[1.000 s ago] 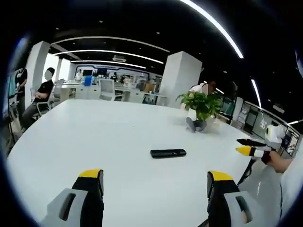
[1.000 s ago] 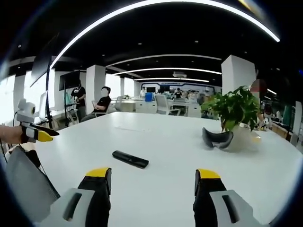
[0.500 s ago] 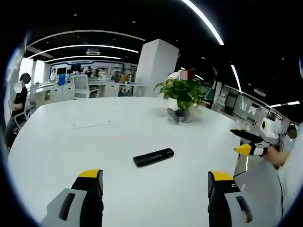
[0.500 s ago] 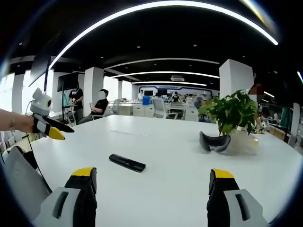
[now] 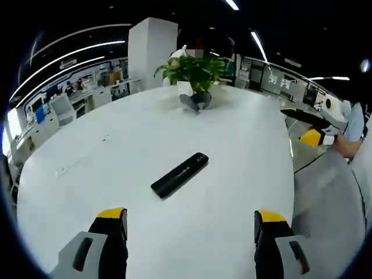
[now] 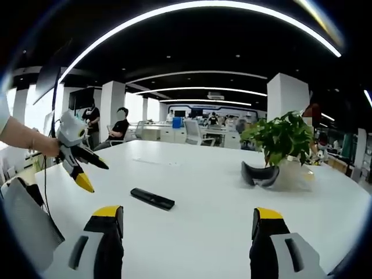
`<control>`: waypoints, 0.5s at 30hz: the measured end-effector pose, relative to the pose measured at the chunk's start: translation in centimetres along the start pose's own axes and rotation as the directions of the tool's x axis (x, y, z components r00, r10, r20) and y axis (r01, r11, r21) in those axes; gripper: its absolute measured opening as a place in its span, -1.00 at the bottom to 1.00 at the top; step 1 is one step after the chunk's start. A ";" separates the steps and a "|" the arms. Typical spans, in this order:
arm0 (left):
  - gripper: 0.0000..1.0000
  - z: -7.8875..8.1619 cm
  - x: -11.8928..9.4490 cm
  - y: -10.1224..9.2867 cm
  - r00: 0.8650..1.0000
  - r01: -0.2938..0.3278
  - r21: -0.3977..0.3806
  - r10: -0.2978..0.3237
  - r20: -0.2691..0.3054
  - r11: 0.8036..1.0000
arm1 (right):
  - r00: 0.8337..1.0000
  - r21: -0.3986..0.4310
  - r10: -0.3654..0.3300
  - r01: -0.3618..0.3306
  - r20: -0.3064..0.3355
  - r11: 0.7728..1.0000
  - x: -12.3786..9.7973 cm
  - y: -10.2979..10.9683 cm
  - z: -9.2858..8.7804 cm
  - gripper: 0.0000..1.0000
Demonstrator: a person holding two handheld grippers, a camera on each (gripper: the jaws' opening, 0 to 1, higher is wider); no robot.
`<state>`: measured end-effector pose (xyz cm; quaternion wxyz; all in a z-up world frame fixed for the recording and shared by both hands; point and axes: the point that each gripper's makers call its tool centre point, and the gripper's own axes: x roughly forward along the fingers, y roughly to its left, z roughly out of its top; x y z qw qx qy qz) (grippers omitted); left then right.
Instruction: Press the specified remote control buttons in sequence, fully releasing each button before pressing the next.
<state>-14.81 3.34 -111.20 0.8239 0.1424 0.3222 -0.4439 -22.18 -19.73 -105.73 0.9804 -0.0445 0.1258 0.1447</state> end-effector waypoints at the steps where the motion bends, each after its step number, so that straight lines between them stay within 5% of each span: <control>1: 0.88 -0.1 0.3 0.3 1.000 0.015 0.002 -0.015 -0.003 1.000 | 1.000 0.000 -0.005 0.005 0.003 1.000 0.0 -0.1 0.0 0.75; 4: 0.89 -0.4 1.0 0.3 0.998 0.050 0.033 -0.048 -0.042 0.998 | 1.000 0.025 -0.008 0.008 0.007 1.000 -0.1 -0.5 0.1 0.70; 7: 0.88 -0.6 1.6 1.3 0.994 0.038 0.147 -0.023 -0.103 0.988 | 1.000 0.042 -0.008 0.008 0.008 0.999 -0.2 -0.7 0.1 0.62; 11: 0.86 -0.1 2.5 2.0 0.992 0.063 0.149 -0.045 -0.120 0.987 | 1.000 0.046 -0.009 0.009 0.002 0.999 -0.3 -0.6 0.0 0.59; 15: 0.81 0.8 3.3 2.4 0.985 0.099 0.175 -0.072 -0.154 0.980 | 0.995 0.011 -0.037 0.038 -0.095 0.999 -0.2 -1.3 -1.7 0.37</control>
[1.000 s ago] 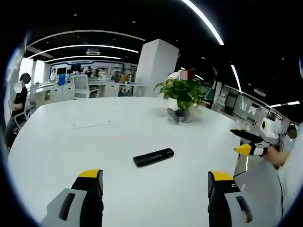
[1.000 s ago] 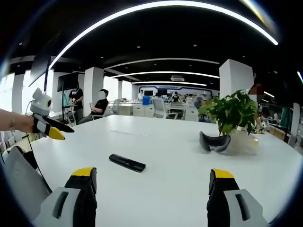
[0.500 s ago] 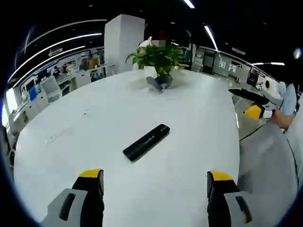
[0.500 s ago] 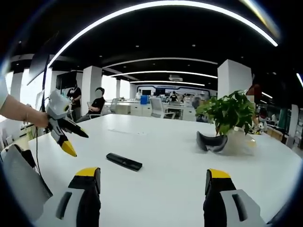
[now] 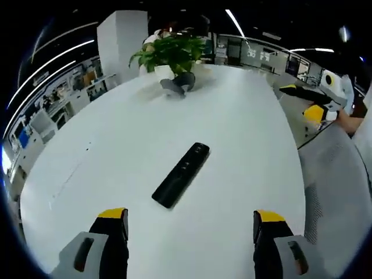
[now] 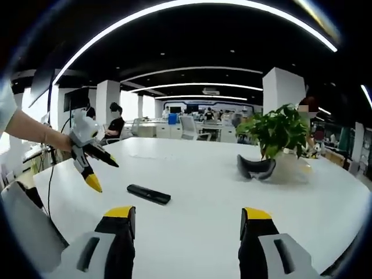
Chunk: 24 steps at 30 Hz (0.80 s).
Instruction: Press the specified remote control buttons in sequence, fully releasing each button before pressing the next.
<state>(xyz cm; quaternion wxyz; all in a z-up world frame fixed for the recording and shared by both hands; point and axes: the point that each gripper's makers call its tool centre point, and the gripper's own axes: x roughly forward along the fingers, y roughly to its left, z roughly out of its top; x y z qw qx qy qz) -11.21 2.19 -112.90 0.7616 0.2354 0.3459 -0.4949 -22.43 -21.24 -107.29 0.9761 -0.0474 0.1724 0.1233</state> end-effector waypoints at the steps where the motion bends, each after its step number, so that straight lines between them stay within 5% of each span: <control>1: 0.76 0.4 0.2 0.1 1.000 0.014 0.009 -0.014 -0.005 1.000 | 1.000 -0.005 0.003 -0.003 -0.026 1.000 0.0 0.0 -0.5 0.30; 7: 0.67 1.5 1.7 0.3 0.998 0.057 0.008 -0.057 -0.017 0.998 | 1.000 0.025 0.010 -0.009 -0.011 1.000 -0.1 0.1 -0.3 0.21; 13: 0.59 0.8 3.7 -0.2 0.988 0.113 0.065 -0.105 -0.115 0.991 | 1.000 0.023 0.008 -0.008 -0.019 1.000 -0.1 0.1 -0.4 0.21; 24: 0.51 1.0 6.4 0.1 0.972 0.158 0.126 -0.132 -0.193 0.979 | 0.999 0.025 0.010 -0.009 -0.033 1.000 -0.2 0.1 -0.7 0.18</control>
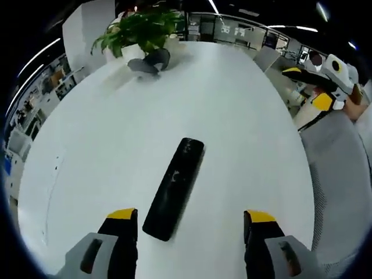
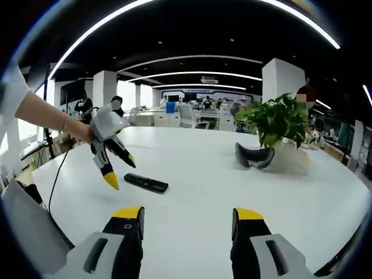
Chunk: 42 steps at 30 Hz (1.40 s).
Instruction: Press the specified remote control buttons in sequence, fully releasing each button before pressing the next.
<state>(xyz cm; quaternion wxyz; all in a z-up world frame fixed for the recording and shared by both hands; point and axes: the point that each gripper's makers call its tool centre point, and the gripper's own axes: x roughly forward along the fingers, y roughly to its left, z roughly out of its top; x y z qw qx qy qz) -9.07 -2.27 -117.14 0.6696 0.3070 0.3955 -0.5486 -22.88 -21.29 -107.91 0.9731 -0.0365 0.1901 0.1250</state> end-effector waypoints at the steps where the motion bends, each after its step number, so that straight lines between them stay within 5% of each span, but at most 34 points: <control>1: 0.48 0.1 0.2 0.3 1.000 -0.006 0.017 0.006 -0.007 1.000 | 1.000 0.000 0.002 -0.002 -0.002 1.000 0.0 0.0 0.0 0.16; 7: 0.29 0.0 1.3 0.5 0.998 0.008 0.068 -0.004 -0.061 0.998 | 0.999 -0.015 0.034 -0.034 -0.018 0.999 0.1 0.7 -0.3 0.06; 13: -0.07 -1.1 2.2 1.0 0.985 -0.013 0.265 0.057 -0.160 0.964 | 0.999 -0.018 0.035 -0.036 -0.025 0.999 0.1 0.7 -0.5 -0.03; 18: -0.22 -0.6 2.3 1.2 0.988 -0.001 0.239 0.037 -0.147 0.971 | 0.999 -0.013 0.036 -0.036 -0.025 0.999 0.1 0.7 -0.5 -0.05; 20: -0.53 -0.9 2.1 1.8 0.984 -0.016 0.273 0.064 -0.167 0.962 | 0.999 -0.015 0.036 -0.036 -0.025 0.999 0.1 0.7 -0.5 -0.06; 21: -0.53 -1.2 2.3 1.0 0.983 0.028 0.261 0.020 -0.181 0.965 | 0.999 -0.016 0.036 -0.036 -0.024 0.999 0.1 0.7 -0.5 -0.06; 22: -0.53 -1.2 2.2 0.9 0.983 0.007 0.213 0.032 -0.179 0.977 | 0.999 -0.016 0.035 -0.035 -0.024 0.999 0.1 0.7 -0.5 -0.06; 33: -0.53 -1.7 1.9 0.0 0.986 0.027 0.212 0.009 -0.167 0.977 | 0.999 -0.014 0.034 -0.035 -0.021 0.999 0.0 0.7 -0.4 -0.09; 42: -0.54 -2.4 1.5 -1.1 0.988 0.024 0.140 -0.002 -0.154 0.990 | 0.999 -0.020 0.041 -0.041 -0.027 0.999 0.0 0.9 -0.5 -0.10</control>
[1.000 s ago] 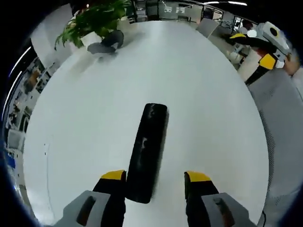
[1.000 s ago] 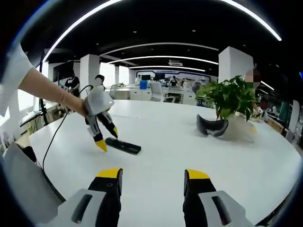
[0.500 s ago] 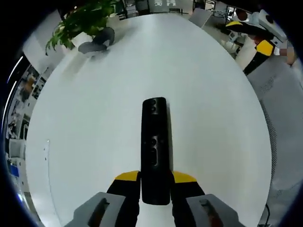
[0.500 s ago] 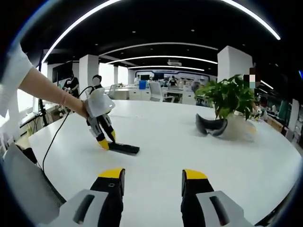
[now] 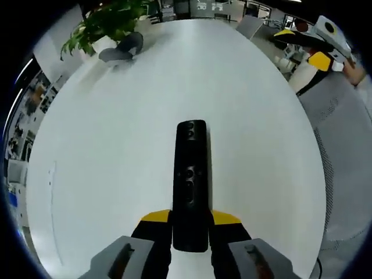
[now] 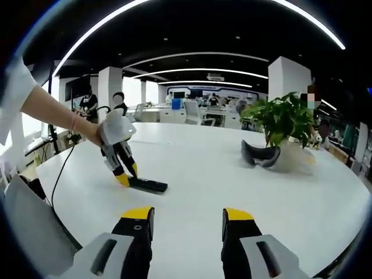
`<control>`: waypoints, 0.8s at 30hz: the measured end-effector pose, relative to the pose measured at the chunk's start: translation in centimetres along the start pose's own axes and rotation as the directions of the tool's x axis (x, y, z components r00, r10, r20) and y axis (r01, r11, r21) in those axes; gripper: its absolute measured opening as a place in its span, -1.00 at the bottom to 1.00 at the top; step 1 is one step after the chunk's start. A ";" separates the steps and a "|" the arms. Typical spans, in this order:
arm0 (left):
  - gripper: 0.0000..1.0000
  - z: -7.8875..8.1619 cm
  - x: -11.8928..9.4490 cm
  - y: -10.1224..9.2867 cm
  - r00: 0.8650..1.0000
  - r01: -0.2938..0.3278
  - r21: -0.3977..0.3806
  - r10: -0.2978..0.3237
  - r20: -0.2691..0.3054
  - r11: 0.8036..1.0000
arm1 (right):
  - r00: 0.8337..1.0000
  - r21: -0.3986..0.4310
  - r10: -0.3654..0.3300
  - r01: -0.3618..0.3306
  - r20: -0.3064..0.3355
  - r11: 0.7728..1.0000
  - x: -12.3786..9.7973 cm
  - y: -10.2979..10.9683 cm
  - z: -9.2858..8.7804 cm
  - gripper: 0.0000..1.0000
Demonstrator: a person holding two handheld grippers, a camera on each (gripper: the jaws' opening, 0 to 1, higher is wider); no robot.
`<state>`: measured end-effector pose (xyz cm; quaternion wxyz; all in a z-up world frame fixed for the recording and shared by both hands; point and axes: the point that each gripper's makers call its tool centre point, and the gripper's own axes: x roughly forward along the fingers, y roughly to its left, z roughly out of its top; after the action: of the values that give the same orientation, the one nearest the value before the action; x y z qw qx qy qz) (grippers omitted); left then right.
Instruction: Press the specified remote control buttons in sequence, fully releasing each button before pressing the next.
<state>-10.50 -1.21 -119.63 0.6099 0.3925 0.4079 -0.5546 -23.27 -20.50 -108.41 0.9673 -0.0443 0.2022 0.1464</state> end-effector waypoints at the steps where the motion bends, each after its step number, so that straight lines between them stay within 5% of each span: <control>1: -0.54 -0.1 0.0 -0.2 1.000 0.001 0.000 -0.001 0.002 1.000 | 1.000 -0.001 0.001 -0.001 0.000 1.000 0.0 0.0 0.0 -0.11; 24: -0.54 -0.6 -0.2 -2.8 1.000 -0.009 -0.061 0.010 0.023 0.998 | 1.000 -0.017 0.011 -0.011 -0.012 1.000 0.1 0.2 -0.2 -0.13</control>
<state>-13.36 -0.83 -119.69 0.6288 0.3693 0.4155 -0.5437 -23.30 -20.29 -108.63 0.9649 -0.0522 0.2068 0.1531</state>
